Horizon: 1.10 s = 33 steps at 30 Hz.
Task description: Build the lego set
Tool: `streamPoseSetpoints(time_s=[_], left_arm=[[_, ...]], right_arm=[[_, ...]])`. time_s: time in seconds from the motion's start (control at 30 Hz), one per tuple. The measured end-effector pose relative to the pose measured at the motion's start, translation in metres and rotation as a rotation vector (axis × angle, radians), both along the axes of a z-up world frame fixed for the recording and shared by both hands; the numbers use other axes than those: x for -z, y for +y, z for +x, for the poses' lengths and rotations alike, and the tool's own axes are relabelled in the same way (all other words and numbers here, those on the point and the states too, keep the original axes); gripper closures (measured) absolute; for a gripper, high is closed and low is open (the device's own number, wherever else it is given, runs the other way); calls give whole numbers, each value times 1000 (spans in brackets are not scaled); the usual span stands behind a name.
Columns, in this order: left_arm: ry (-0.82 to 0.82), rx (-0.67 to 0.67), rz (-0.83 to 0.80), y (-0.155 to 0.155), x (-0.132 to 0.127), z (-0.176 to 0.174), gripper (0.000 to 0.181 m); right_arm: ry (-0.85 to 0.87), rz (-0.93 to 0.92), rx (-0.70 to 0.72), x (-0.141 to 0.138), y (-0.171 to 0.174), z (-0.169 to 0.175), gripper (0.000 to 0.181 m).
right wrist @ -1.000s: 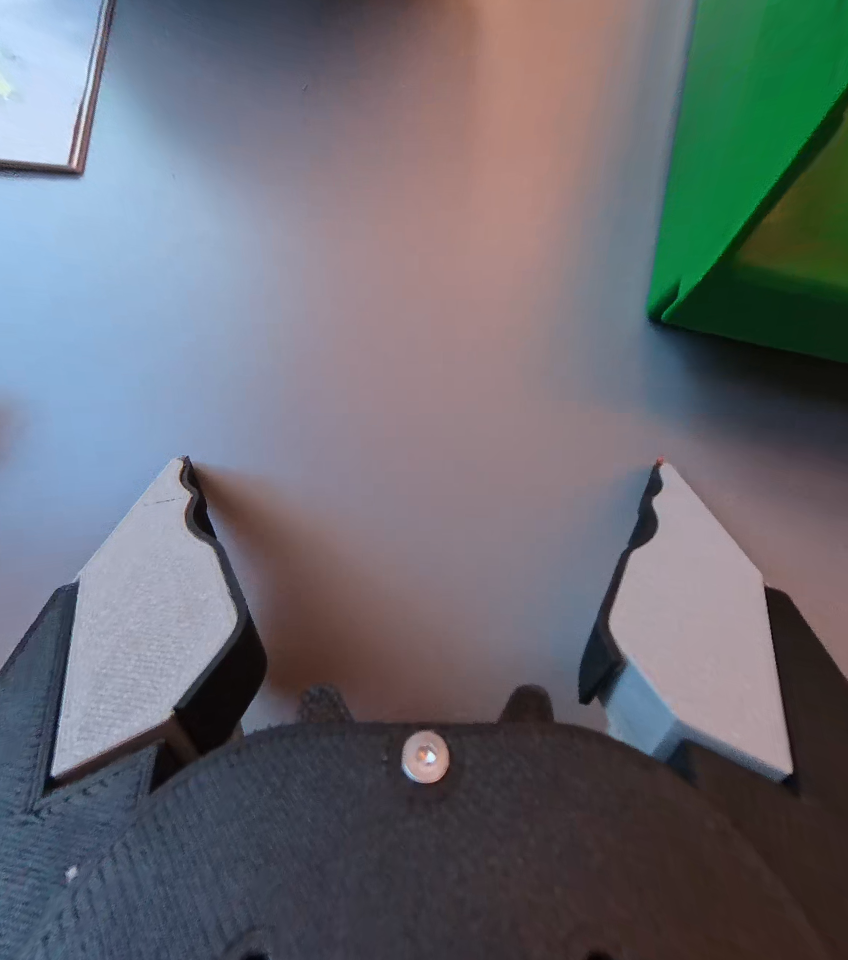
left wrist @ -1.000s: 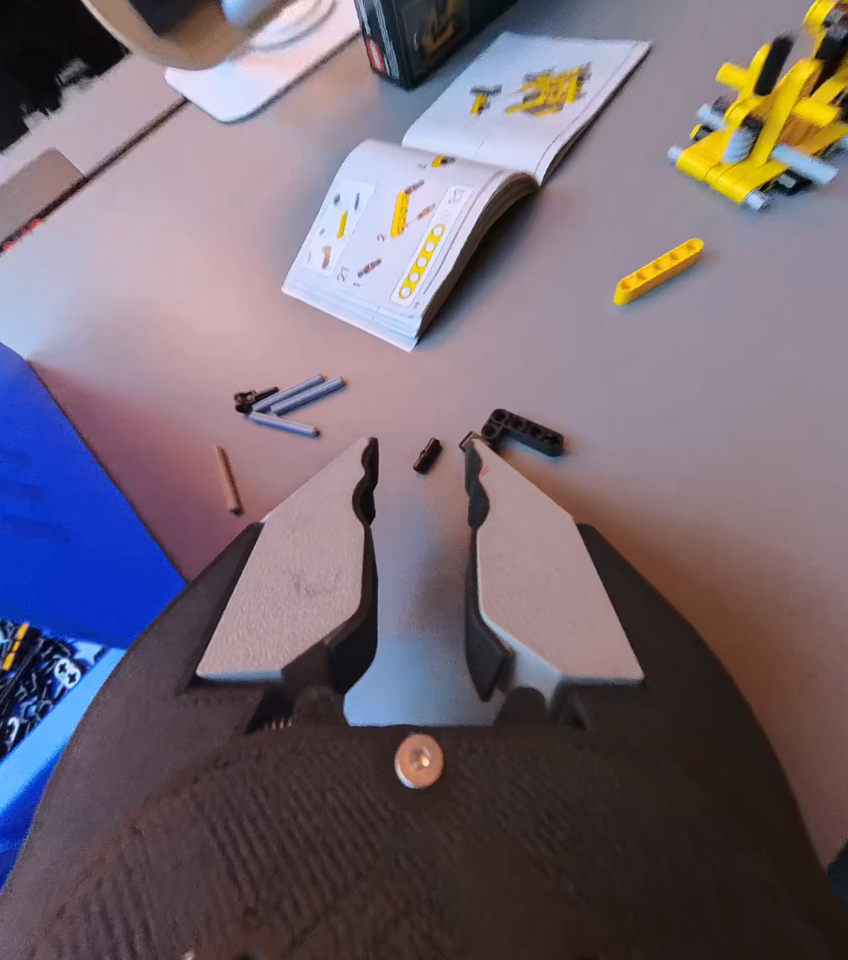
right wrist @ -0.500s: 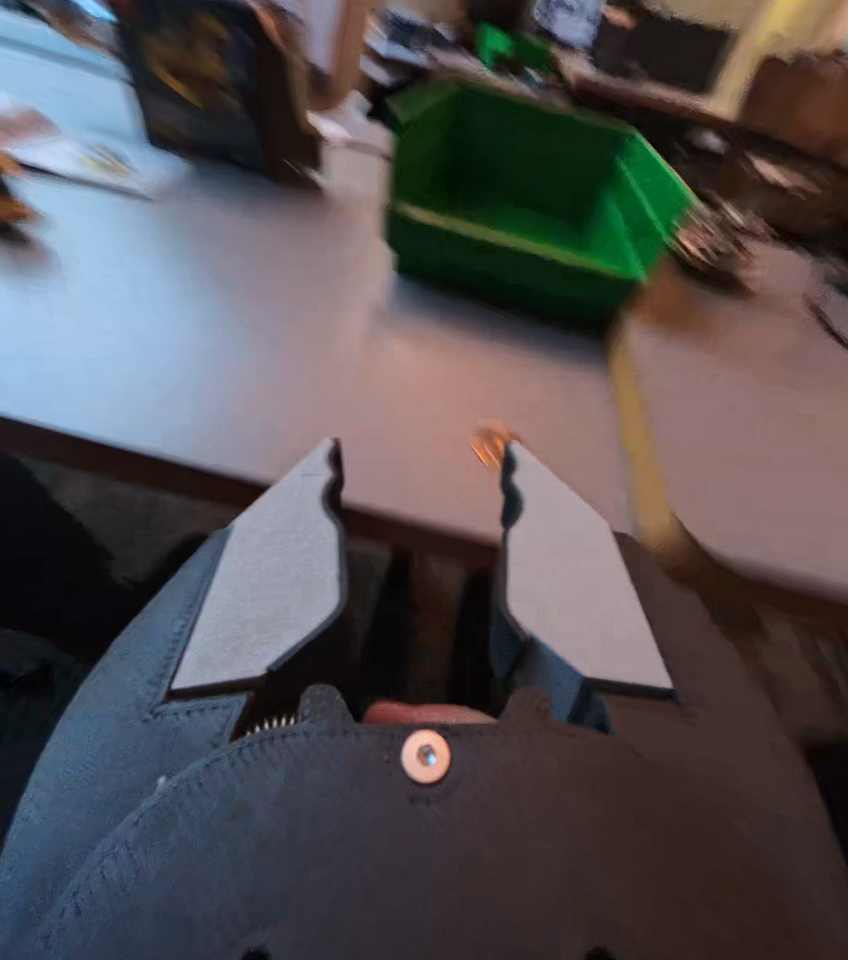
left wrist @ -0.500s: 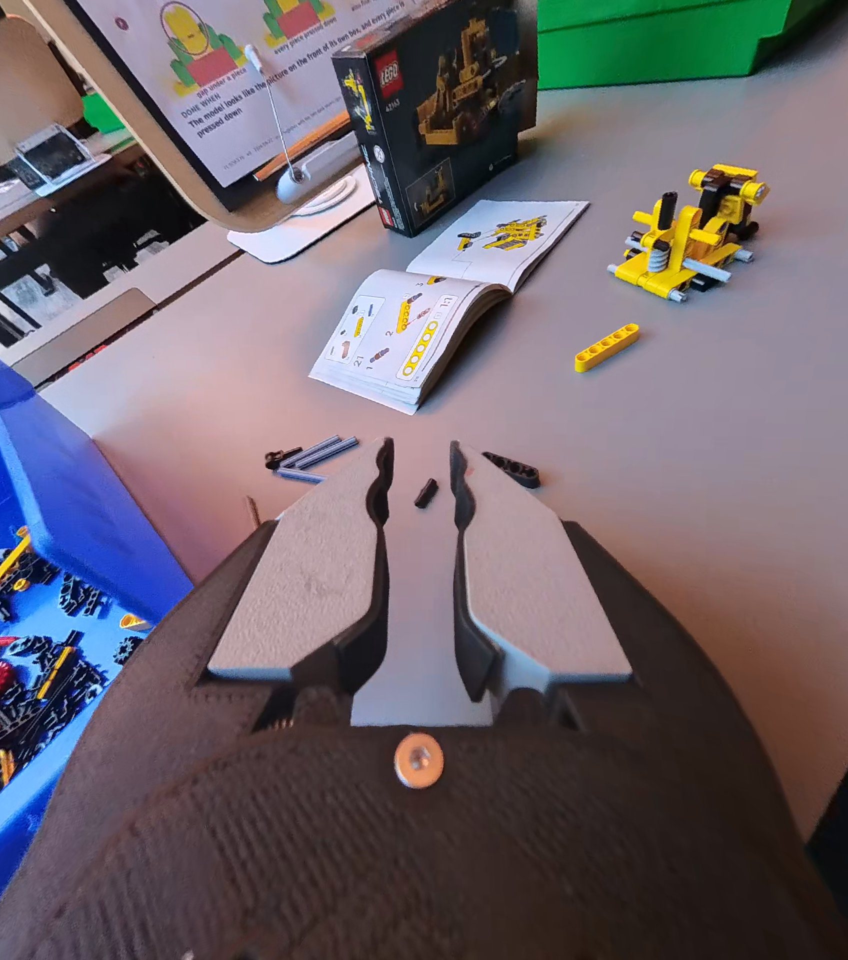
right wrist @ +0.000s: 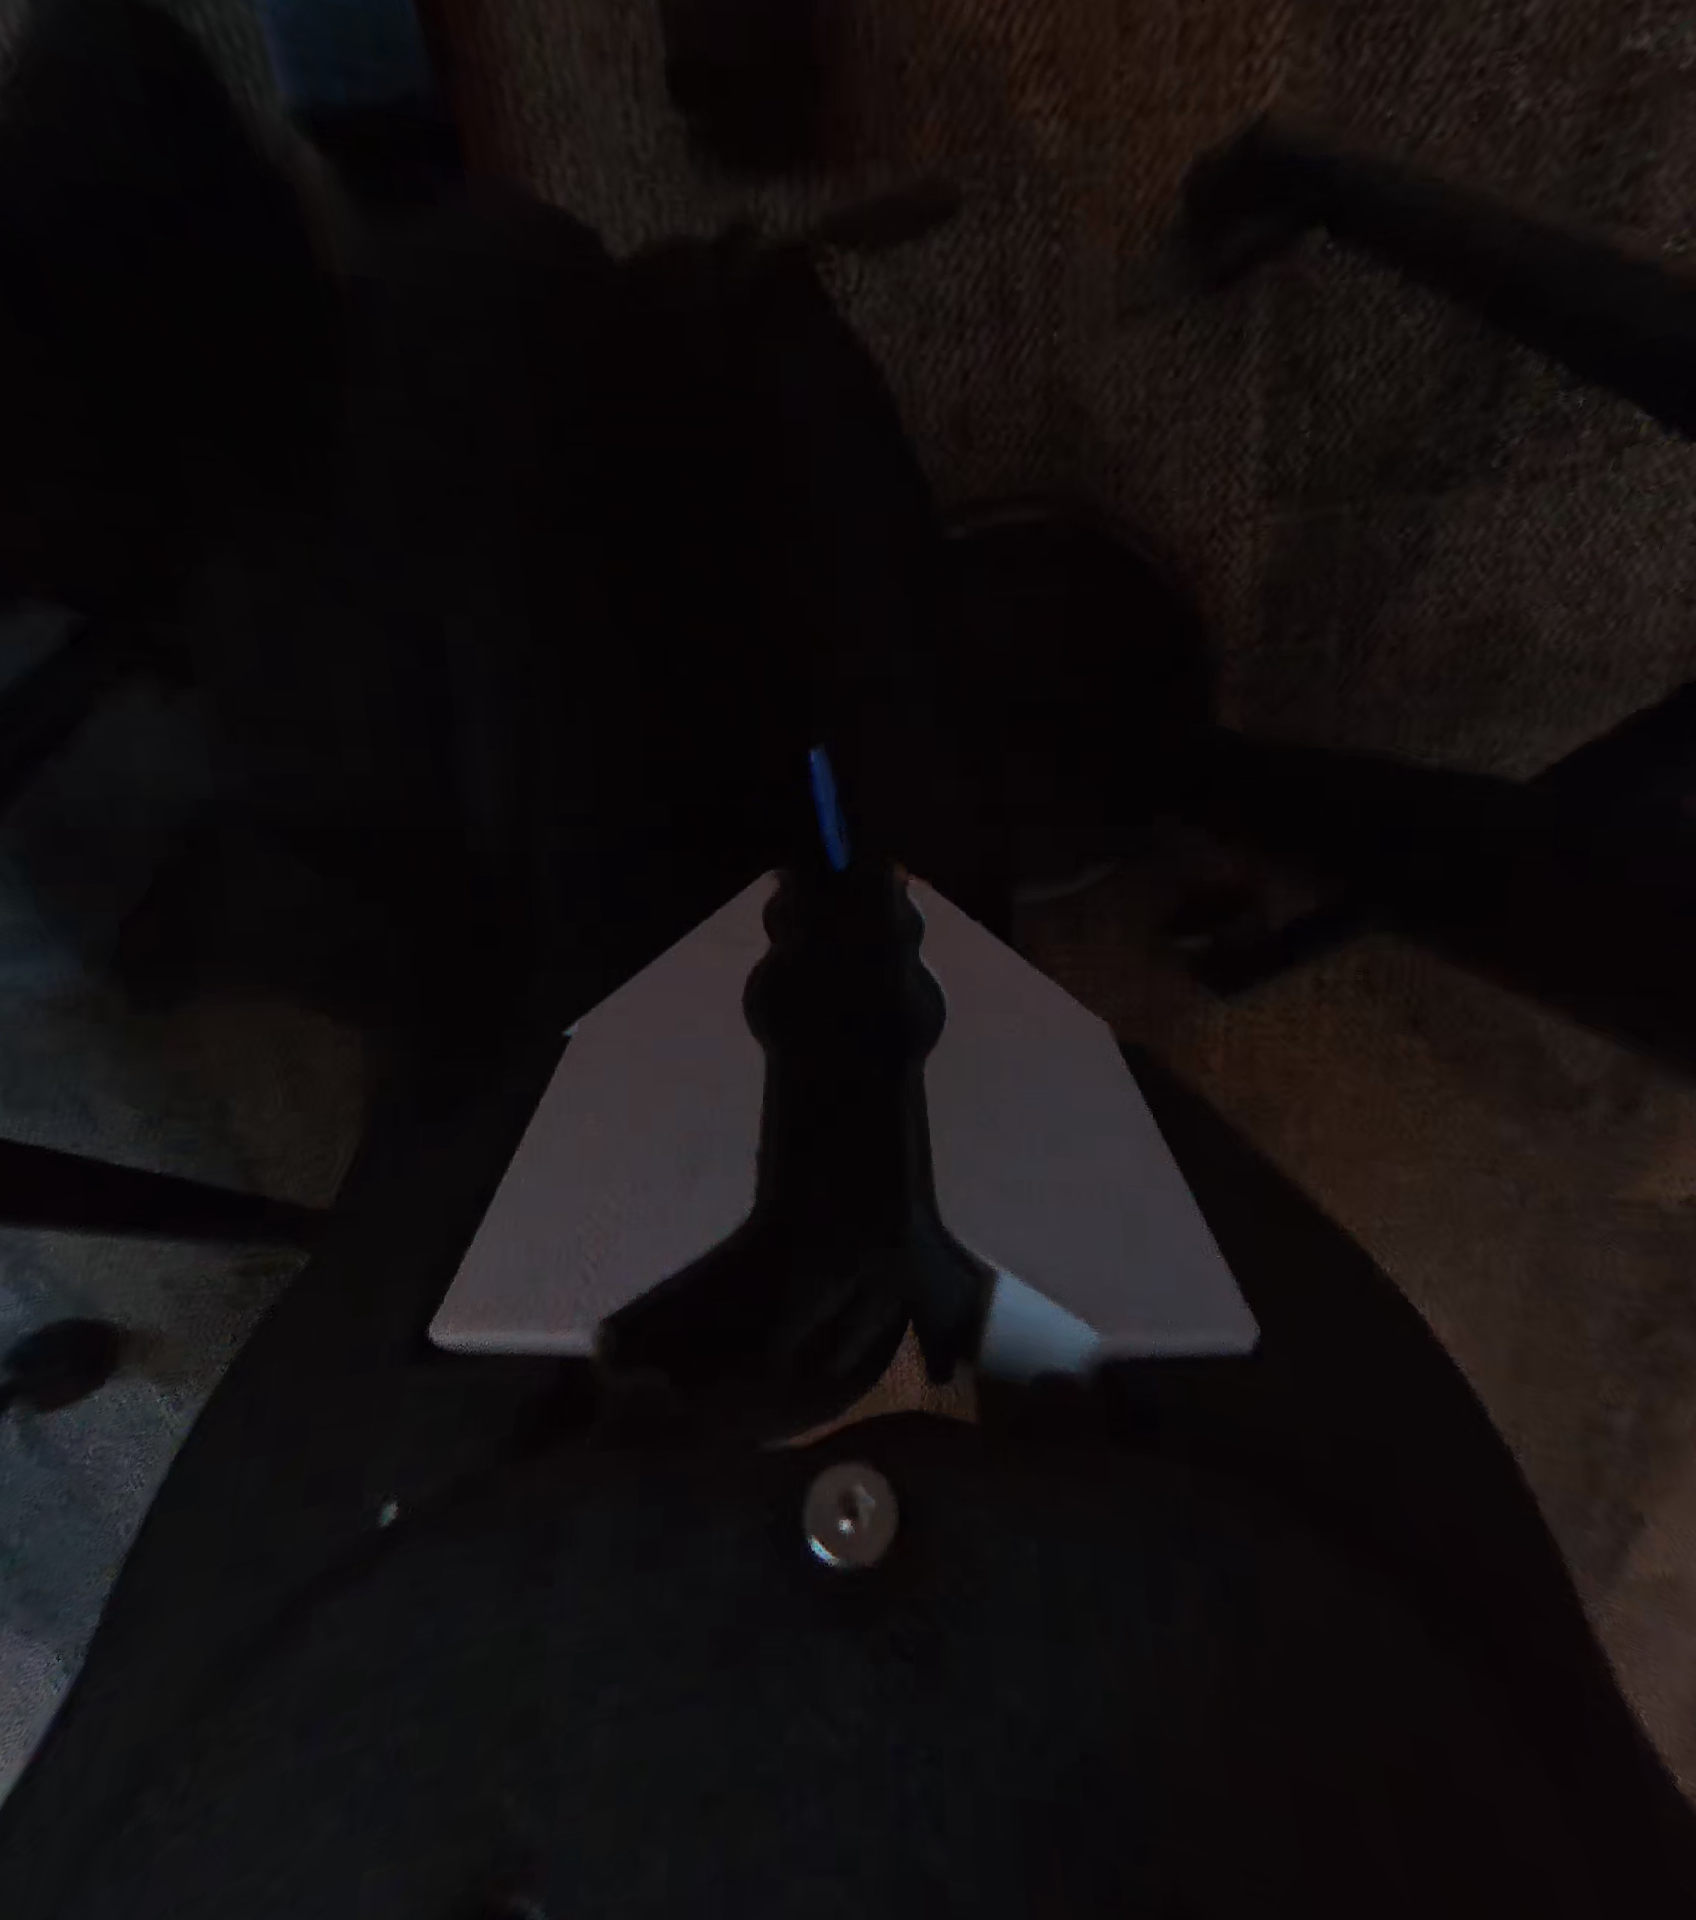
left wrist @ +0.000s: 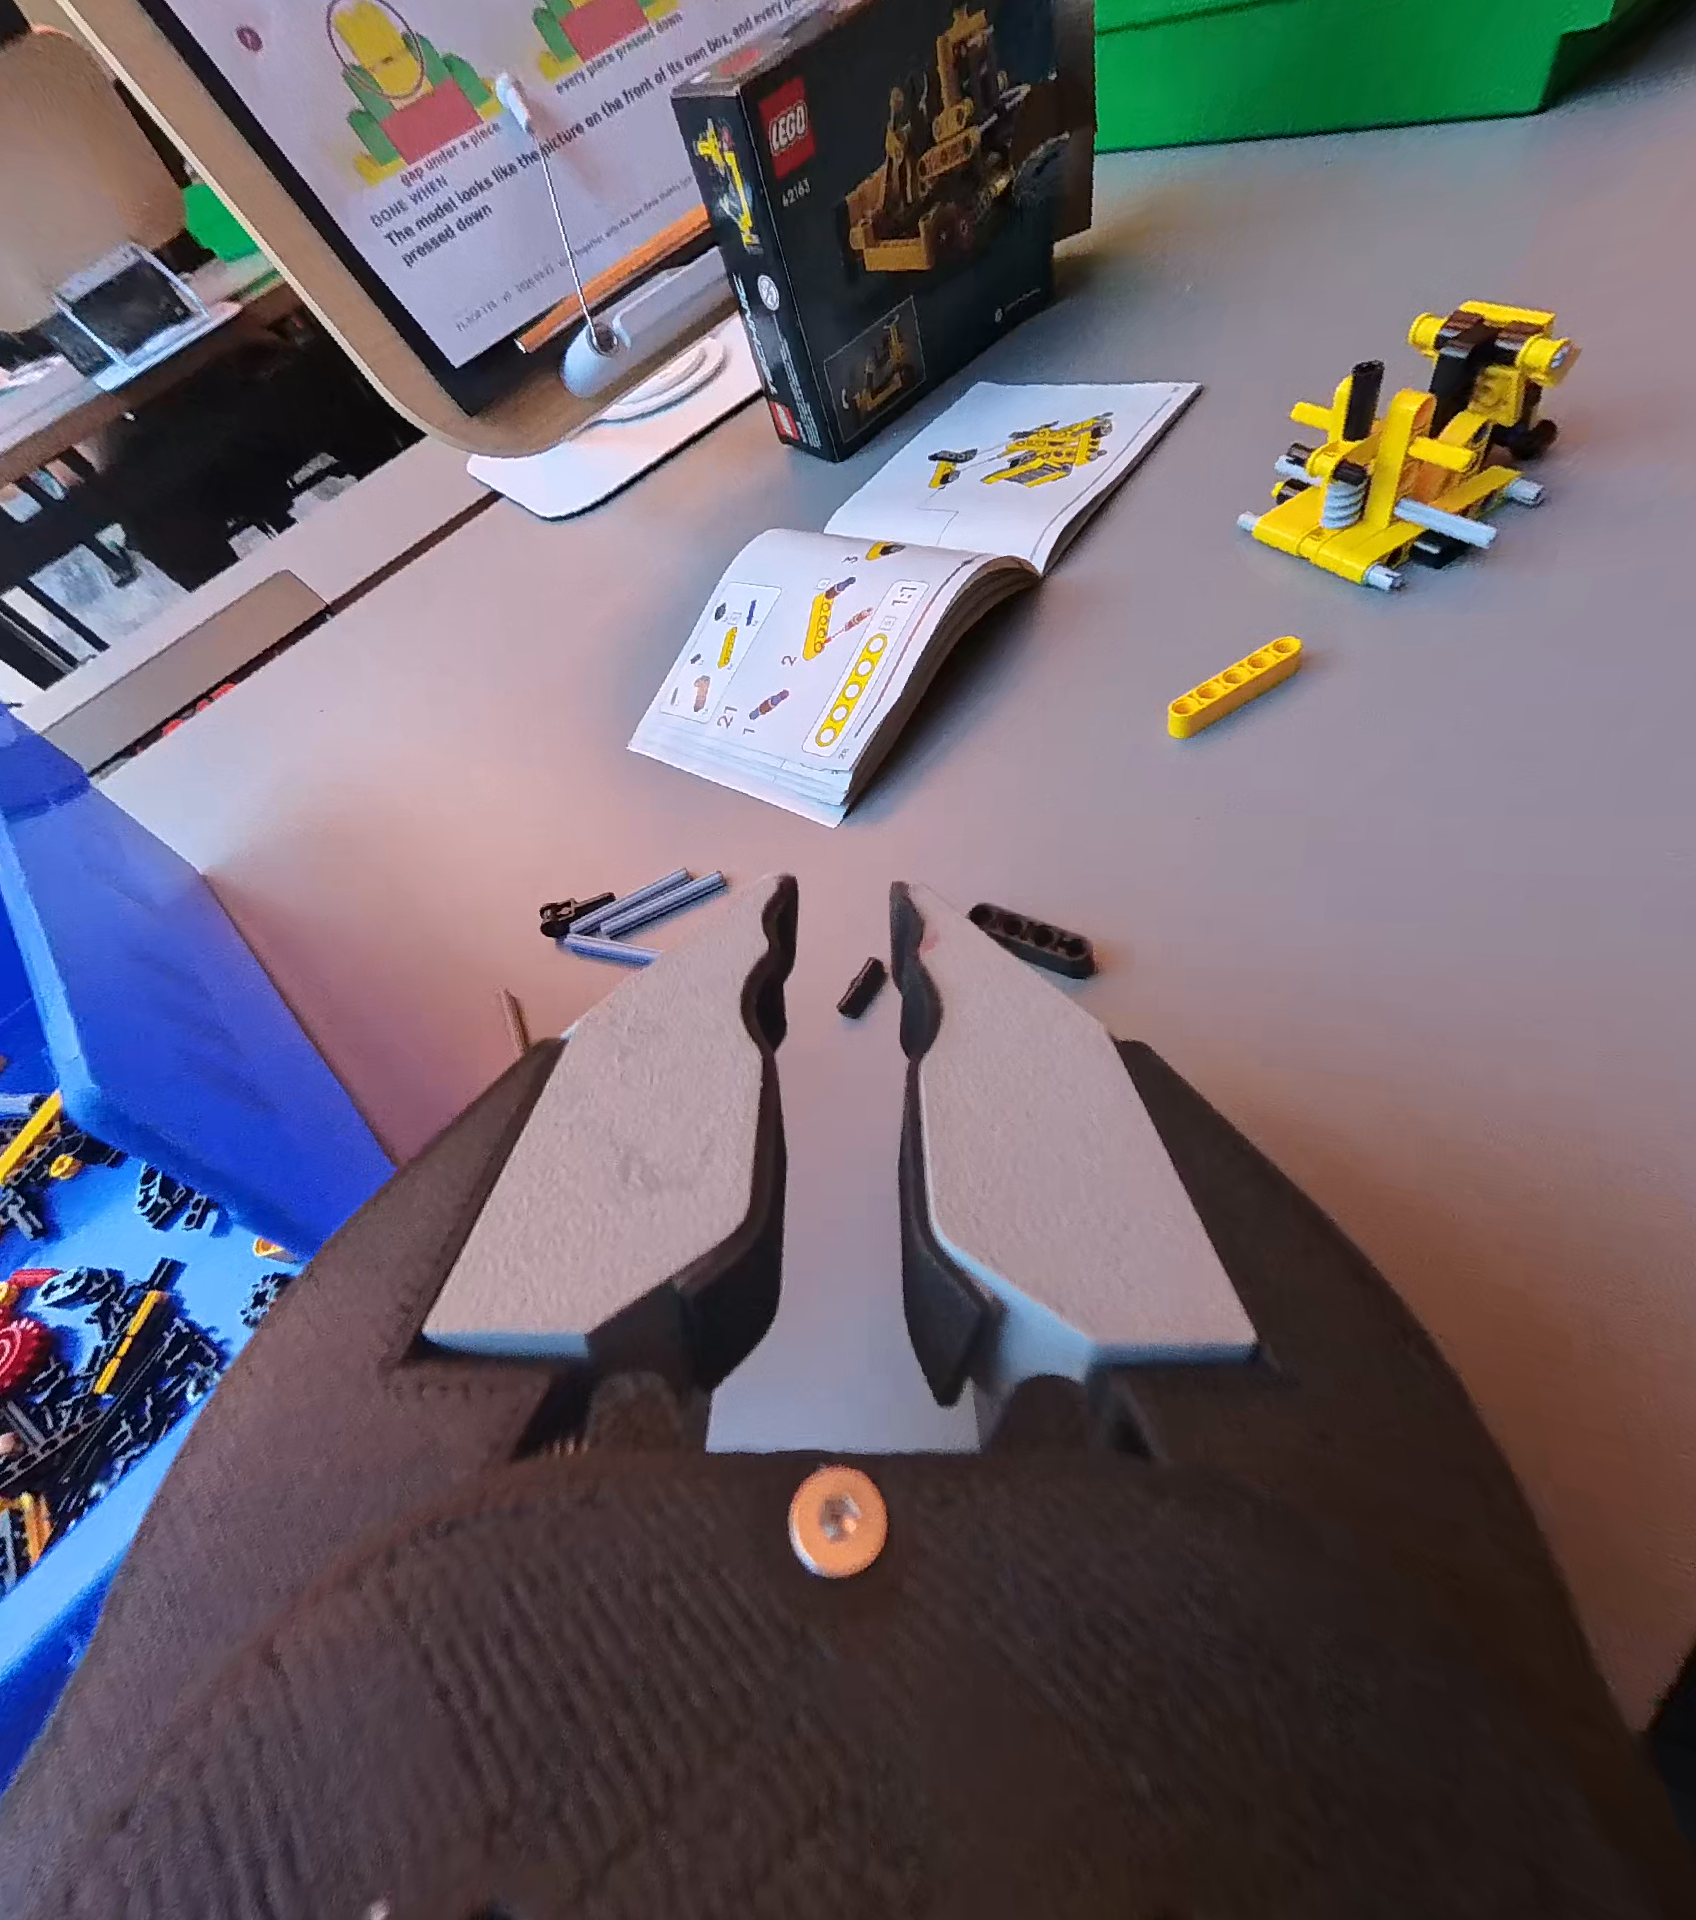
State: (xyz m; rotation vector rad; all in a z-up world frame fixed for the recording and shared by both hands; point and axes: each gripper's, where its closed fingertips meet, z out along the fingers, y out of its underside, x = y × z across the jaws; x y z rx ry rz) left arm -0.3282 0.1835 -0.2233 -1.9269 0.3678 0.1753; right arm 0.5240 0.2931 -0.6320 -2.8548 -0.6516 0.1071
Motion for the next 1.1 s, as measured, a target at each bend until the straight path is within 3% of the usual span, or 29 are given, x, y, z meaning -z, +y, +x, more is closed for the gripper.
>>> streamPoseSetpoints(time_s=[0.3, 0.4, 0.6, 0.7, 0.8, 0.93, 1.0, 1.1], left_arm=[[30, -74, -91, 9, 14, -10, 167], [57, -81, -113, 10, 19, -10, 168], [57, -73, -89, 11, 15, -9, 170], [42, -47, -60, 12, 10, -5, 170], [37, -19, -12, 10, 3, -1, 169], [-23, 63, 25, 7, -4, 9, 168], [-18, 125, 22, 4, -4, 18, 166], [-5, 212, 32, -1, -5, 31, 166]], right_arm=[[-9, 0, -152, 30, 3, -2, 177], [-23, 48, -197, 26, 5, -4, 179], [-50, 244, -224, -30, 10, -8, 179], [-56, 390, -276, -88, 13, -32, 179], [25, 585, -383, -187, 13, -99, 180], [126, 806, -664, -327, -7, -241, 179], [178, 848, -804, -371, -21, -318, 180], [213, 905, -988, -407, -35, -424, 180]])
